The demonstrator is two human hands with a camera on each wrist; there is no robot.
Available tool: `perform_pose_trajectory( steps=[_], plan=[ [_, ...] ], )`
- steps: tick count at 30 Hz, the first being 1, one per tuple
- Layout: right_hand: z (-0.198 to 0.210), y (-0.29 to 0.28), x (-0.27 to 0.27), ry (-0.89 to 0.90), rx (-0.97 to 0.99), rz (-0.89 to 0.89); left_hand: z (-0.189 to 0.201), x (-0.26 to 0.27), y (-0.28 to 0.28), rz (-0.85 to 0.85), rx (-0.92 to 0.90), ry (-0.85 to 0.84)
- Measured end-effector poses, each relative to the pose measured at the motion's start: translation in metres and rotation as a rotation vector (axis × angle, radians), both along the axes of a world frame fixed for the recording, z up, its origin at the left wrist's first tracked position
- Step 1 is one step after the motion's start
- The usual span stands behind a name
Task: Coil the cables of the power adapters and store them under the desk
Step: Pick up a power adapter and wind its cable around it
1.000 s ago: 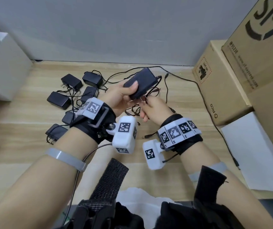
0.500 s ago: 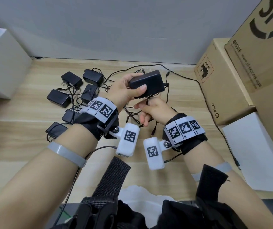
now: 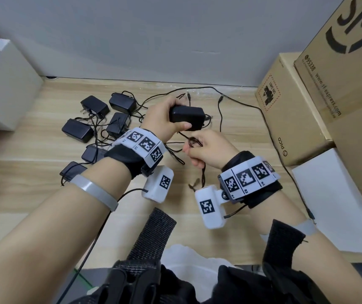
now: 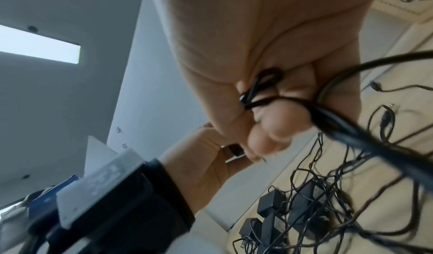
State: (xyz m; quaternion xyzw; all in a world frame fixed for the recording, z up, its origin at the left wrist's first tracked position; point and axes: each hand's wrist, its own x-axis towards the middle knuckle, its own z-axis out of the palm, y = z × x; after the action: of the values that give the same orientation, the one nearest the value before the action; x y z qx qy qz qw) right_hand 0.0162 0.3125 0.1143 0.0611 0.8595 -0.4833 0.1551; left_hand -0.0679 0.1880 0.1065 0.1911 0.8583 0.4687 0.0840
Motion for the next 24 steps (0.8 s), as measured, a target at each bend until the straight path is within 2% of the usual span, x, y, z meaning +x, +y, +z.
perform_pose_trajectory(
  steps=[6, 10, 14, 16, 19, 21, 24],
  plan=[
    [0.006, 0.005, -0.001, 0.195, 0.189, -0.065, -0.011, -0.002, -0.007, 0.014, -0.167, 0.057],
    [0.018, 0.006, 0.003, 0.301, 0.104, -0.143, -0.015, -0.005, -0.017, 0.042, -0.296, 0.048],
    [0.025, 0.008, -0.002, 0.404, 0.054, -0.227, -0.019, -0.009, -0.025, 0.029, -0.321, 0.001],
    [0.023, 0.008, -0.007, 0.441, 0.025, -0.274, -0.017, -0.011, -0.024, -0.057, -0.378, -0.067],
    [0.02, 0.014, -0.014, 0.459, 0.012, -0.357, -0.01, -0.009, -0.021, -0.358, -0.387, -0.228],
    [0.015, 0.022, -0.018, 0.451, 0.028, -0.405, -0.003, -0.006, -0.021, -0.499, -0.311, -0.301],
    [0.003, 0.033, -0.019, 0.411, 0.046, -0.437, 0.009, -0.005, -0.024, -0.589, -0.126, -0.38]
  ],
)
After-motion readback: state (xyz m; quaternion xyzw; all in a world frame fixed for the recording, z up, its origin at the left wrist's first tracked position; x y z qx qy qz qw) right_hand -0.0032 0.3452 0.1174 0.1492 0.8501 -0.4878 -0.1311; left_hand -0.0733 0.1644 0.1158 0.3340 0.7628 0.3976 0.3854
